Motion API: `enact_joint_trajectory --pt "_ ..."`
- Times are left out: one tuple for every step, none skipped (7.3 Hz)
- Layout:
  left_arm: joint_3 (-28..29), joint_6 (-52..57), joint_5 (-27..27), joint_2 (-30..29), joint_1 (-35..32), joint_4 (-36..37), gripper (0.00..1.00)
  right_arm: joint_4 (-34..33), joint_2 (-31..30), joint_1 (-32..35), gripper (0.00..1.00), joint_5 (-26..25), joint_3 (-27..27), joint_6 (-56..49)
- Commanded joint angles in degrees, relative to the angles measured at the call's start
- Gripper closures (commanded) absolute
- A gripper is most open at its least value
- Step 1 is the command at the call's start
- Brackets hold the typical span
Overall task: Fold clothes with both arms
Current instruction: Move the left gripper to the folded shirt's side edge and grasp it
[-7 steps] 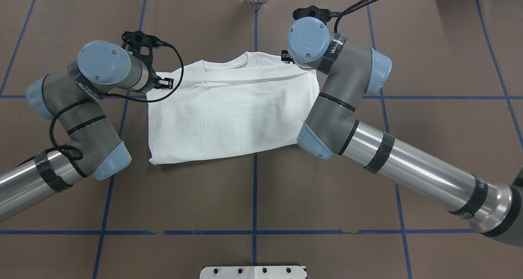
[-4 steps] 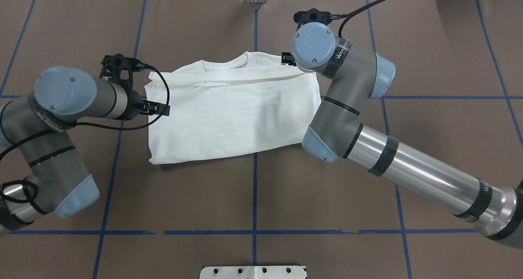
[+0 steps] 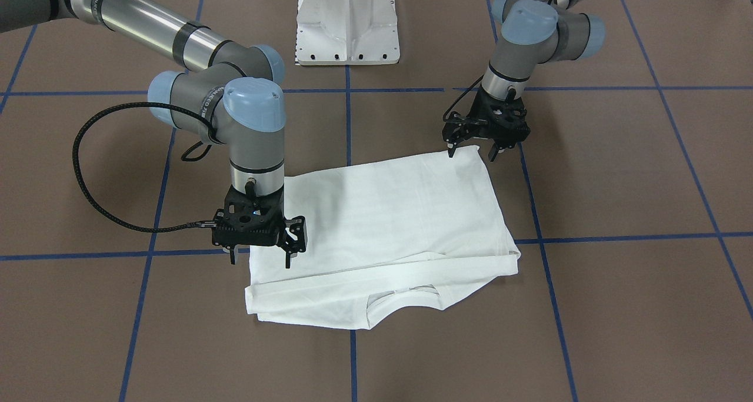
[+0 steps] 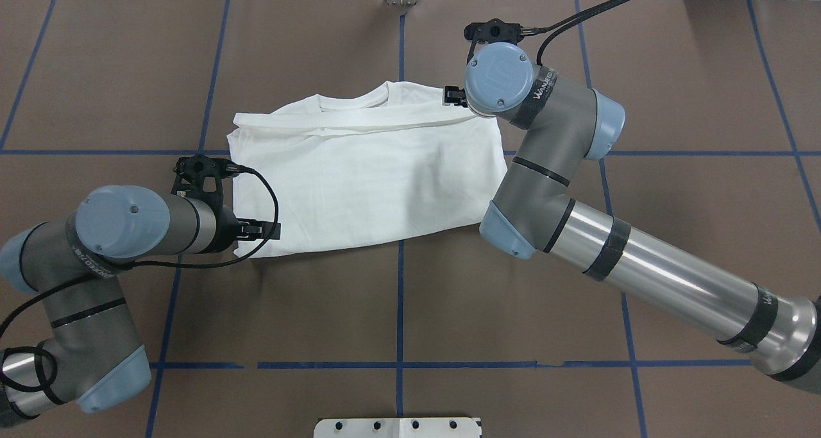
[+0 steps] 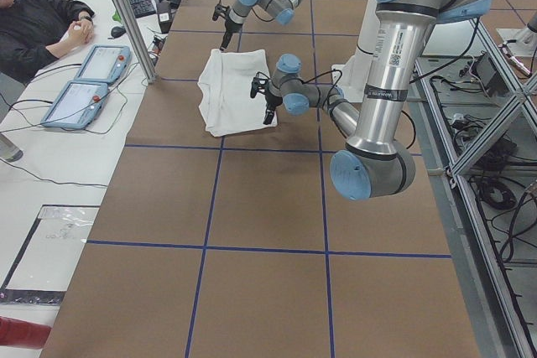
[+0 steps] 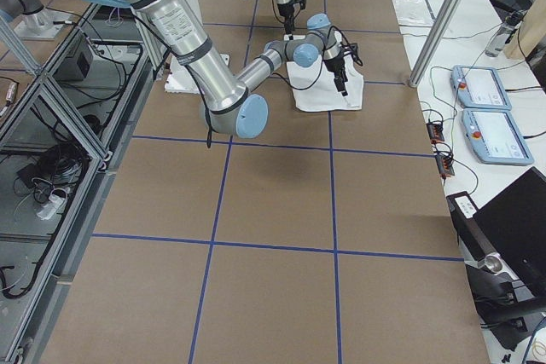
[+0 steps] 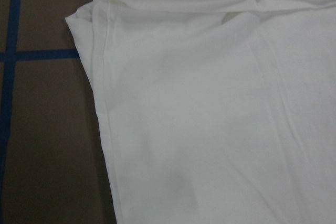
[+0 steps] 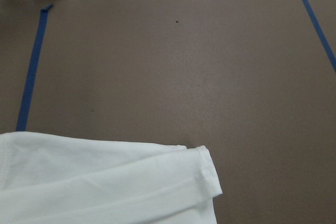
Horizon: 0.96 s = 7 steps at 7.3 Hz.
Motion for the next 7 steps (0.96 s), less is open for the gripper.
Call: enact_joint_trajectory --pt "0.5 -1.8 0.7 0.1 1.5 0.0 0.2 0.1 0.1 0.0 0.0 0.0 0.0 0.0" --pt "0.7 -2.6 0.7 0.1 1.5 0.0 0.47 0.1 0.0 0.0 0.0 -0.1 0.0 -0.1" --pt "0.7 -2.8 0.7 0.1 1.7 0.0 0.77 0.1 0.1 0.0 0.0 -0.1 0.0 -0.1" --pt "0.7 -2.8 0.7 0.1 1.7 0.0 1.0 0.1 0.1 0.0 0.0 -0.1 0.0 -0.1" --pt "0.3 -2.7 0.8 0.1 1.7 0.1 1.0 0.1 0.0 0.0 0.0 -0.1 0.0 -0.2" --pt "-0.3 -2.7 0.8 0.2 1.7 0.1 1.0 0.1 0.0 0.0 0.0 -0.1 0.0 -0.2" --pt "-0.9 -2.0 0.8 1.1 1.5 0.3 1.0 0.1 0.1 0.0 0.0 -0.1 0.0 -0.2"
